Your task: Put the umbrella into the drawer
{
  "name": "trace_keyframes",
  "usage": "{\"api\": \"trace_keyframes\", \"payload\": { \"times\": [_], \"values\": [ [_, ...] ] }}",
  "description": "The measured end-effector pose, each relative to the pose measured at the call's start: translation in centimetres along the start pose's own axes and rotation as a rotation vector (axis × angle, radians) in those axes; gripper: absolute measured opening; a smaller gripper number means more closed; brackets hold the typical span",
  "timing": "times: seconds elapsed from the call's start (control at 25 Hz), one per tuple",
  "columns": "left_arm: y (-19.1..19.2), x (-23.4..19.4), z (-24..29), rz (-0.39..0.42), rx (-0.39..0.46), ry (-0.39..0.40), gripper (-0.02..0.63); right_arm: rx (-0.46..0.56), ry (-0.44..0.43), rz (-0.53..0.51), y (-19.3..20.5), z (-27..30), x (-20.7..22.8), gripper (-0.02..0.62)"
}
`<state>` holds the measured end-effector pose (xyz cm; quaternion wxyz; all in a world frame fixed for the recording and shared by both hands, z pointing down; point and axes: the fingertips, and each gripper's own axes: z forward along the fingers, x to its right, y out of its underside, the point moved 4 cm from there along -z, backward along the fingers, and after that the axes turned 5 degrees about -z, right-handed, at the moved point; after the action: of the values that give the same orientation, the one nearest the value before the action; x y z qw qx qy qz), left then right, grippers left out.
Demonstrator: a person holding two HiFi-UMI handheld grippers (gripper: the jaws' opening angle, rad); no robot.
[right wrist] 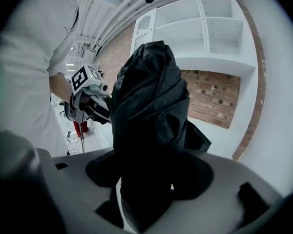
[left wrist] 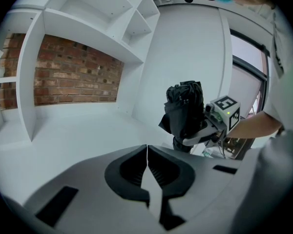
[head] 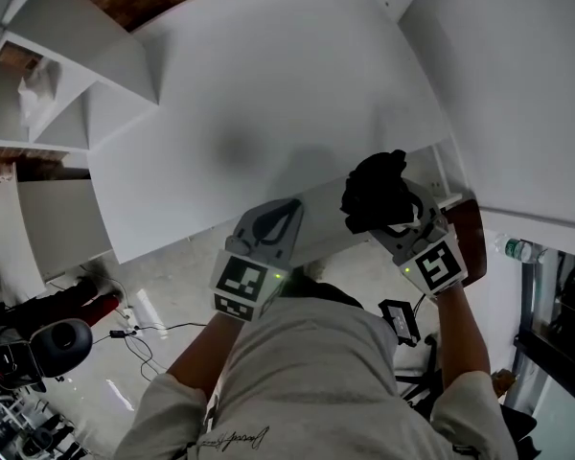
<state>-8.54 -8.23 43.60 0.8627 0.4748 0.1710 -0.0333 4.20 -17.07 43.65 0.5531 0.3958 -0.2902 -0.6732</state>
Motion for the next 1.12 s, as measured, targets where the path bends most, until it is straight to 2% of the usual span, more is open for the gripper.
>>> {"api": "trace_keyframes", "payload": {
  "times": [0.2, 0.36, 0.48, 0.88, 1.12],
  "values": [
    [0.5, 0.8, 0.8, -0.001, -0.009, 0.002, 0.017, -0.042, -0.007, -0.006, 2.5, -0.8, 0.0, 0.275],
    [0.9, 0.6, 1.1, -0.005, -0.026, -0.003, 0.017, -0.100, -0.036, -0.063, 3.1, -0.5, -0.1, 0.275],
    [1.4, -0.6, 1.2, -0.013, -0.037, -0.004, 0.017, -0.117, -0.060, -0.097, 3.3, 0.8, -0.5, 0.275],
    [2.0, -0.6, 2.0, -0.034, -0.043, -0.006, 0.017, -0.177, -0.114, -0.156, 5.7, 2.0, -1.4, 0.275],
    [2.3, -0.8, 2.4, -0.043, -0.049, -0.010, 0.017, -0.238, -0.166, -0.233, 7.4, 2.7, -2.0, 0.275]
  ]
}}
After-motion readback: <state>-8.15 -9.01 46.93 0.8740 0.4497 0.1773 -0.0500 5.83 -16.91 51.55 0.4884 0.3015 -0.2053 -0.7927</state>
